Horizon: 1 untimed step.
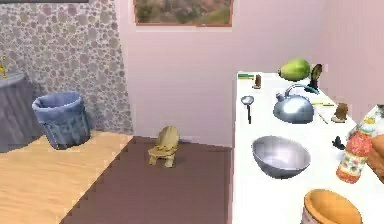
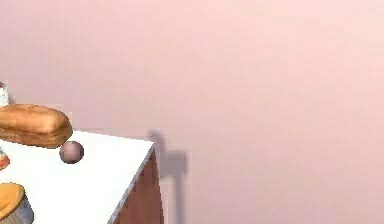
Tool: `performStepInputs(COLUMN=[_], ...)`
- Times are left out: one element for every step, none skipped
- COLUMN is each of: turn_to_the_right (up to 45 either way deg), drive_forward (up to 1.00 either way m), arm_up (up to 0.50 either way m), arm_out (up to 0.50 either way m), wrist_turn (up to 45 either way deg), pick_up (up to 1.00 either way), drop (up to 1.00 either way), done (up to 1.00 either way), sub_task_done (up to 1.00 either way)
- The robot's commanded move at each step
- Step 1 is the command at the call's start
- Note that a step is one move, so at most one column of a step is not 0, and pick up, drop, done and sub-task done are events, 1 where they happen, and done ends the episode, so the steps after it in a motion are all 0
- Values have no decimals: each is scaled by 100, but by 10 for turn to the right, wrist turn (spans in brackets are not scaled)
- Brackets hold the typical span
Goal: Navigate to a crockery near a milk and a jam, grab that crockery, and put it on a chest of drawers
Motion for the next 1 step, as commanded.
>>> performStepInputs(turn_to_the_right=[-450], drive_forward=[0], arm_up=[0], arm_out=[0], wrist_turn=[0], pick_up=[0], drop=[0], done=[0], sub_task_done=[0])
